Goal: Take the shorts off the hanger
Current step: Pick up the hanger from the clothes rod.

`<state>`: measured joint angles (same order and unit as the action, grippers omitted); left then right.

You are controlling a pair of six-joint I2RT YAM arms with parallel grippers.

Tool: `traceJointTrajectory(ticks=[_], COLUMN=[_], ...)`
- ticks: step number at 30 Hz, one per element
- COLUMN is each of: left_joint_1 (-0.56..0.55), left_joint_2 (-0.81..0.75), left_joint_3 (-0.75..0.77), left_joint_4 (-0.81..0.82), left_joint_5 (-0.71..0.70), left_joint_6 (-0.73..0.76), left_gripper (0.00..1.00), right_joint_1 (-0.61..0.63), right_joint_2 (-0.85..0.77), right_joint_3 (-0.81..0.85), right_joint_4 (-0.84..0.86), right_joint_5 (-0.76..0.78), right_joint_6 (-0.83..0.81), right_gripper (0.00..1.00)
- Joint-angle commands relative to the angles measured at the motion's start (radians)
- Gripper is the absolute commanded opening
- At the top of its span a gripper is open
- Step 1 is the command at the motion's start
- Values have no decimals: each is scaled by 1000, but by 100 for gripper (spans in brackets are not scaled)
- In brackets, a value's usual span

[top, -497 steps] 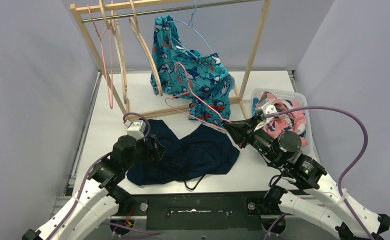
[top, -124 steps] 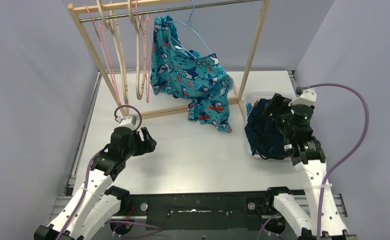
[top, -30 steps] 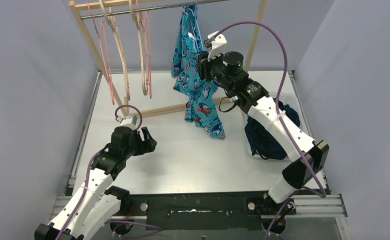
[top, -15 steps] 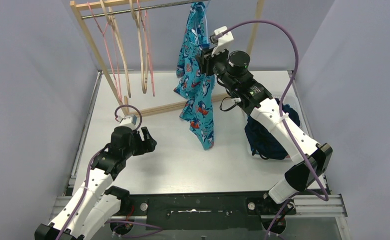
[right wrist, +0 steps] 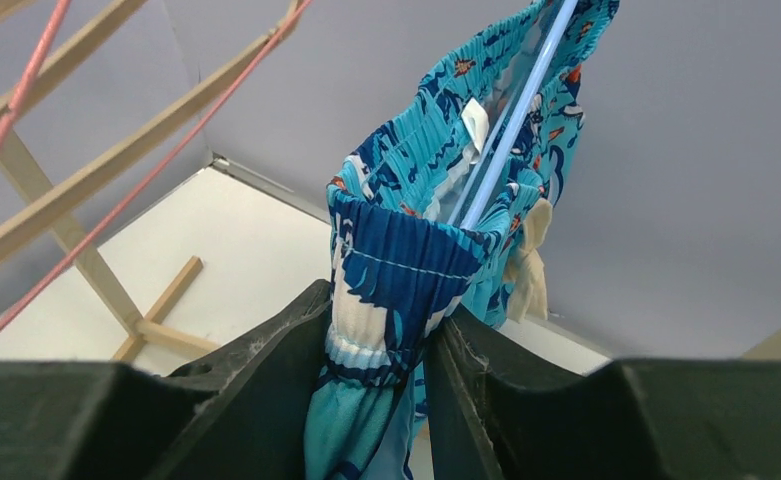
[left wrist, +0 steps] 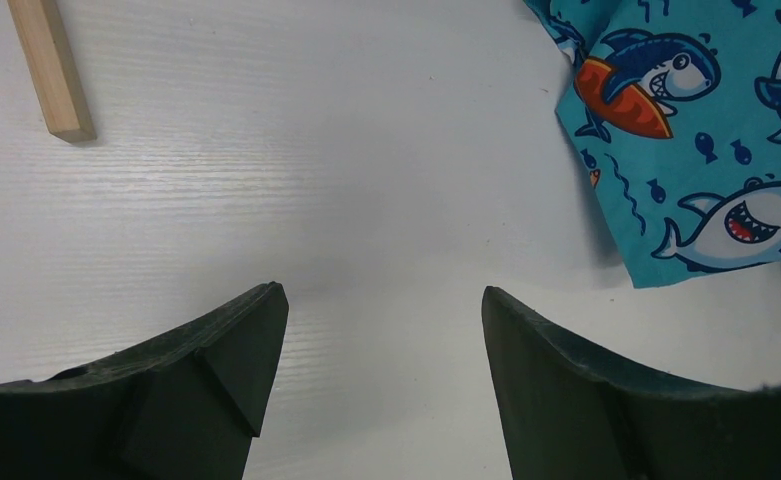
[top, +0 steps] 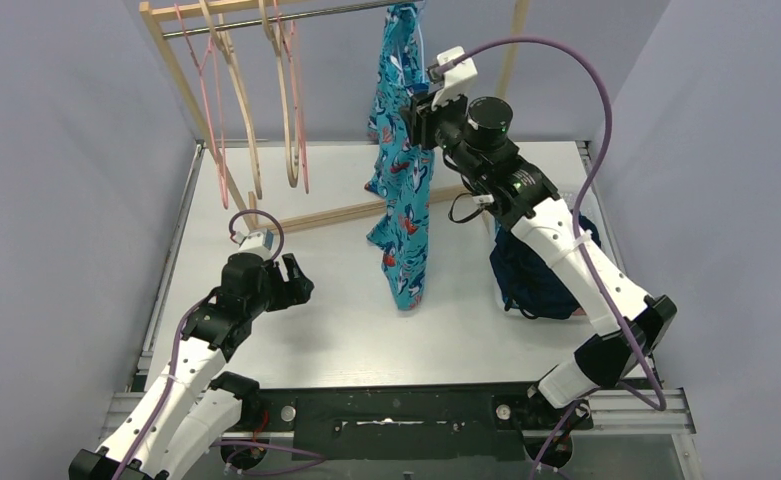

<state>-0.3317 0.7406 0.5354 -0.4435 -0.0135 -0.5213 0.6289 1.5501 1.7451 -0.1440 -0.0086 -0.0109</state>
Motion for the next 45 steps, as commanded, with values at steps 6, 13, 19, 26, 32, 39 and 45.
traceJointTrajectory(ticks=[6,13,19,26,32,39,45], left_joint_1=[6,7,8,6,6,8,8], left_joint_2=[-7,-6,-2,-15,-16,7,20], left_joint_3=[20,23,21,28,18,13,23], left_joint_4=[58,51,57,42,63,88,107], left_joint_5=[-2,-16,-6,-24,3,69,175], left_joint_6=[-2,-4,-2,-8,-5,-2,39], left_gripper=[71,71,71,71,71,74,87], right_joint_1=[17,18,10,3,5,14,29], right_joint_2=[-232,-213,-207,-252,-403,-620,-676], right_joint_3=[-207,-137,-118,-80,-301,-681,-912], right_joint_4=[117,-45,8,-36,-17,60,40], right_joint_5=[-98,-76,-82,-189,-239,-305,-381], right_joint_6=[-46,-103,-165,-201,-117,100,277], right_gripper=[0,0,0,0,0,0,0])
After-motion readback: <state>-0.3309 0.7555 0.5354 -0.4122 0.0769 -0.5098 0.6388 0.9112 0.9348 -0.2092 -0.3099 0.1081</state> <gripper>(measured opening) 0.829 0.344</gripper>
